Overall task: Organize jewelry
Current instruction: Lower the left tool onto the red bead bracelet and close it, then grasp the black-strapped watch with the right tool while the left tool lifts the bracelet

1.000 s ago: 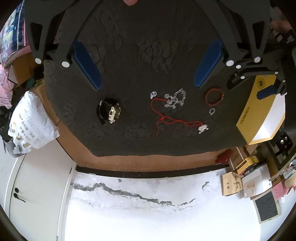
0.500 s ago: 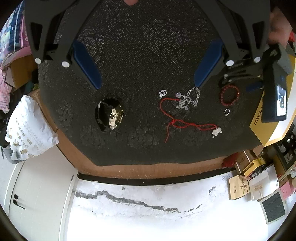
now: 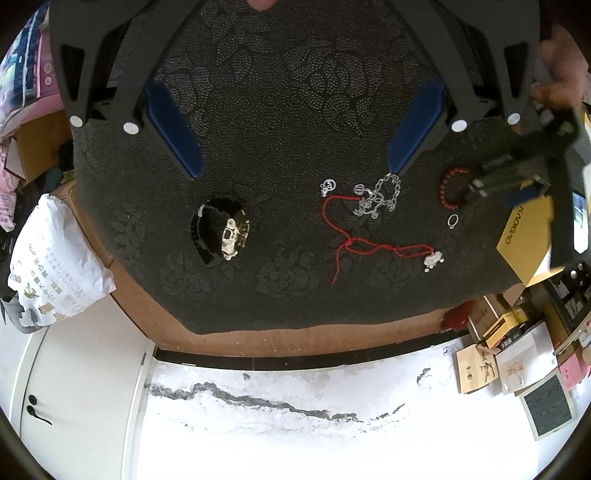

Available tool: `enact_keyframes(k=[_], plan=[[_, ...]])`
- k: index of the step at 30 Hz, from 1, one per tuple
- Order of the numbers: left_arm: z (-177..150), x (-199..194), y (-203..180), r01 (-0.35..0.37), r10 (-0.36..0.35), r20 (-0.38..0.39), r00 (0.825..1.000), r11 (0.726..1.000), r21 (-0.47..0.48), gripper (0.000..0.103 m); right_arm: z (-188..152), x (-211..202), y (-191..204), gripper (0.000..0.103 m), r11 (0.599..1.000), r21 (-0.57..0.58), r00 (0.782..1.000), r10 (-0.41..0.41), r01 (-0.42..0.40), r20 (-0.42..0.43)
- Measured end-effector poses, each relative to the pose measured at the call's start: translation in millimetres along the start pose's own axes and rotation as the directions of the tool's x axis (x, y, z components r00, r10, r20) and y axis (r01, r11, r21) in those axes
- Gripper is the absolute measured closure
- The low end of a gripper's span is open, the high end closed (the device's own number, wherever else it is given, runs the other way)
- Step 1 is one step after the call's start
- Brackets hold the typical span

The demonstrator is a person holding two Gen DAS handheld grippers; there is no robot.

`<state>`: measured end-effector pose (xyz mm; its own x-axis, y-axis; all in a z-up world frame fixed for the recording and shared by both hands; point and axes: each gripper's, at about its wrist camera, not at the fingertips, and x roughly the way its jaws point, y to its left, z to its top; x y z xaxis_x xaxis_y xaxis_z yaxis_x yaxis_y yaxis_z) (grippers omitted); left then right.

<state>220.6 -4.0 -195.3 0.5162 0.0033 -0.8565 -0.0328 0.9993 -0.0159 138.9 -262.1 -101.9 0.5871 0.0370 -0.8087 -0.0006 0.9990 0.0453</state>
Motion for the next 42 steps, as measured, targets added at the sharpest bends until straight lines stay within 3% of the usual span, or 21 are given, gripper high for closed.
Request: enact_keyframes(k=[2,5,15,18,20,21,23,24,36,40,41,42], plan=[[-6,16,3,0.002,-0.004,-0.064,0.998,0.999,-0.036,0.006,0,0,-1,0.006,1.000,0.002,1.000,-0.002,0.002,0.001],[-11,19,-12,-0.042,0.043,-0.033,0.999,0.998,0.046,0.006,-2,2,4,0.006,1.000,-0.014,1.000,0.002,-0.002,-0.013],[-17,17,-18,-0.026,0.026,-0.010,1.000,0.999,0.022,0.006,-4,14,13,0.006,0.999,-0.044,0.999,0.005,-0.007,-0.047],[-18,12,-22,-0.030,0.030,-0.010,1.000,0.999,0.028,0.017,-4,17,15,0.006,0.999,-0.051,0.999,-0.001,-0.002,-0.048],[-19,7,-27,-0.032,0.031,0.008,0.999,0.999,0.042,0.045,-4,19,16,0.006,0.998,-0.060,0.999,-0.006,0.003,-0.050],[-19,6,-29,-0.036,0.036,0.009,0.999,0.998,0.045,0.053,-4,20,17,0.006,0.998,-0.064,0.999,-0.008,0.005,-0.052],[-19,3,-31,-0.044,0.044,0.014,0.999,0.998,0.047,0.079,-4,22,17,0.006,0.998,-0.065,0.998,-0.005,0.001,-0.056],[-19,3,-31,-0.054,0.054,0.014,0.998,0.997,0.047,0.086,-4,23,16,0.006,0.998,-0.064,0.998,-0.001,-0.002,-0.055],[-13,-10,-18,-0.080,0.080,0.014,0.997,0.996,0.024,0.087,-3,46,13,0.006,0.995,-0.094,0.995,0.020,-0.029,-0.095],[-10,-19,-14,-0.061,0.060,0.030,0.998,0.998,0.030,0.087,1,58,-27,0.006,0.999,-0.039,0.994,-0.016,0.012,-0.104],[-10,-22,-13,-0.060,0.059,0.037,0.998,0.998,0.034,0.095,2,62,-37,0.006,1.000,-0.014,0.994,-0.022,0.020,-0.107],[-10,-24,-13,-0.063,0.061,0.045,0.997,0.997,0.040,0.095,2,67,-52,0.006,0.999,0.022,0.994,-0.024,0.027,-0.108]])
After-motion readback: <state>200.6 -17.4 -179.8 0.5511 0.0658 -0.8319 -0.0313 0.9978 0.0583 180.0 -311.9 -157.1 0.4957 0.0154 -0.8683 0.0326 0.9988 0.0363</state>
